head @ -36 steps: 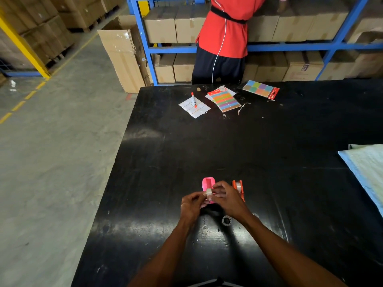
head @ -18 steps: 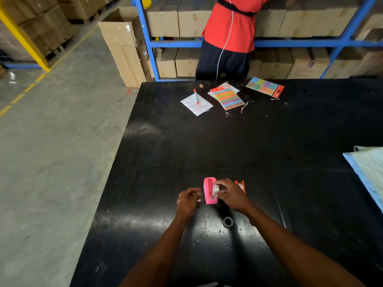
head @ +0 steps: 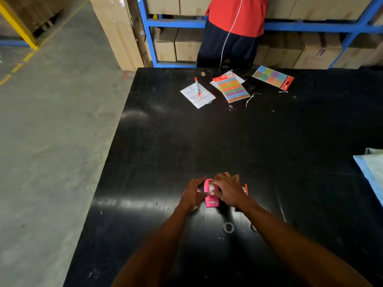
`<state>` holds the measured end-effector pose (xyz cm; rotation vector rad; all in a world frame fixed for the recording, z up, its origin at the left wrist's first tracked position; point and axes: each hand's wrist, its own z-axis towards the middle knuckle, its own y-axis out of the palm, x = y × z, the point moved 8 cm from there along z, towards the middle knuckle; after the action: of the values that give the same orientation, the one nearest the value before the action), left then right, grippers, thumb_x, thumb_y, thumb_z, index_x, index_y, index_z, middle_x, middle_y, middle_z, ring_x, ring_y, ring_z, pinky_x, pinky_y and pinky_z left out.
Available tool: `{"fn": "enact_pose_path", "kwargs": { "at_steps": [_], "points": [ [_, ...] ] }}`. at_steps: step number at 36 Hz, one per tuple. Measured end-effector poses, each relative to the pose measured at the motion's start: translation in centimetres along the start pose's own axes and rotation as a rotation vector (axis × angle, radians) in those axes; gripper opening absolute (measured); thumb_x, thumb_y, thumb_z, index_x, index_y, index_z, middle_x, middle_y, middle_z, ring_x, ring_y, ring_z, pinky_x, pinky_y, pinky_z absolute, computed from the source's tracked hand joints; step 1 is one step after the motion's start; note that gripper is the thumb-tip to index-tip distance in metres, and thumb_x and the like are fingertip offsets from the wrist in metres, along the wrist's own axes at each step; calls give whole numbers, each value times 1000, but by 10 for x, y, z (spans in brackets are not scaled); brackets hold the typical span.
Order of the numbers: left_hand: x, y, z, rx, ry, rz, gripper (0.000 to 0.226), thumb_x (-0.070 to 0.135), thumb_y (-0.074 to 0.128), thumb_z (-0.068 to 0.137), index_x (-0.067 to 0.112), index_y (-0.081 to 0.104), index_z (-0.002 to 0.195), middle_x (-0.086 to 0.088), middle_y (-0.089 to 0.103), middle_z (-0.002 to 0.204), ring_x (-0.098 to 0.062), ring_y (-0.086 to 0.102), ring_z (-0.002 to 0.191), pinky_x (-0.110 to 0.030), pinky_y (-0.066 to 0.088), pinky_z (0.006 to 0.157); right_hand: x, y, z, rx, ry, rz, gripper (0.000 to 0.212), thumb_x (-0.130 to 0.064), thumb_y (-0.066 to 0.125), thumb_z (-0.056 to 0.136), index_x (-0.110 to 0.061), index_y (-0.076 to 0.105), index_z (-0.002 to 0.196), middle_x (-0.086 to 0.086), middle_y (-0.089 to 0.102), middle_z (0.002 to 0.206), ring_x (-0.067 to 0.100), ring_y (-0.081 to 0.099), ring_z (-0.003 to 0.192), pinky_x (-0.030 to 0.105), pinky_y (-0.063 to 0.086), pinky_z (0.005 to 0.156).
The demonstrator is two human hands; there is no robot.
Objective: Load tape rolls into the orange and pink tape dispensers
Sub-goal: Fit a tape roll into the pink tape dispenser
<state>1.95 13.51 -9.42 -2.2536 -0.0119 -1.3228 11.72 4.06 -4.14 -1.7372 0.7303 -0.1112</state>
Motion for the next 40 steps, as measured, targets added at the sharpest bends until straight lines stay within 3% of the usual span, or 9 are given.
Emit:
{"fn": "enact_pose_path", "kwargs": {
  "at_steps": [7, 10, 17, 22, 27, 33, 37, 40],
  "points": [
    [-10, 1, 12, 2, 27, -20, 57, 33, 82, 72, 27, 62, 125, 4, 58, 117, -13, 58, 102, -29, 52, 88, 9, 6, 5, 8, 2, 32, 35, -42, 63, 89, -34, 63, 123, -5, 44, 129, 20, 38, 122, 42, 27, 94],
    [-12, 1, 18, -17, 29, -32, 58, 26, 85, 68, 28, 62, 121, 5, 58, 116, -17, 60, 99, -35, 56, 86, 11, 8, 9, -12, 4, 23, 31, -40, 63, 90, -34, 64, 121, -6, 43, 129, 20, 38, 121, 43, 28, 94],
    [-5, -2, 18, -54, 35, -18, 58, 14, 84, 70, 18, 63, 123, 7, 58, 112, 0, 56, 84, -17, 50, 75, 9, 6, 14, -60, 0, -12, 30, -40, 60, 92, -33, 66, 121, -7, 43, 130, 20, 35, 124, 46, 28, 97],
    [-4, -1, 15, -44, 21, -9, 59, 13, 84, 71, 16, 61, 125, 2, 58, 118, -11, 58, 90, -13, 48, 73, 9, 2, 11, -61, 24, -12, 37, -45, 62, 91, -32, 63, 126, -6, 46, 130, 19, 37, 126, 46, 26, 99],
    [-6, 0, 15, -41, -20, -24, 60, 14, 84, 71, 18, 60, 126, -1, 59, 124, -8, 56, 84, -17, 50, 72, 11, -6, -8, 188, -9, 105, 21, -38, 53, 94, -31, 61, 111, -7, 59, 118, 17, 51, 116, 42, 24, 100],
    [-5, -1, 14, -38, -24, -45, 63, 18, 85, 70, 16, 59, 128, 7, 55, 117, -13, 58, 86, -16, 50, 71, 2, 7, -15, 93, -87, -18, 39, -48, 55, 90, -28, 60, 123, -5, 61, 130, 16, 50, 124, 48, 20, 107],
    [-8, -1, 13, -26, -43, -43, 63, 17, 84, 70, 18, 59, 128, 0, 58, 123, -20, 61, 95, -23, 54, 76, -1, 5, -10, 108, -73, -26, 33, -41, 53, 93, -25, 63, 121, -1, 64, 128, 19, 52, 124, 51, 19, 110],
    [-6, -1, 13, -32, -47, -58, 62, 10, 83, 72, 16, 59, 128, -2, 56, 124, -18, 59, 96, -8, 50, 67, -2, 1, -9, 140, -91, -40, 28, -37, 54, 93, -24, 65, 116, 0, 67, 122, 20, 55, 119, 51, 20, 108]
  ]
}}
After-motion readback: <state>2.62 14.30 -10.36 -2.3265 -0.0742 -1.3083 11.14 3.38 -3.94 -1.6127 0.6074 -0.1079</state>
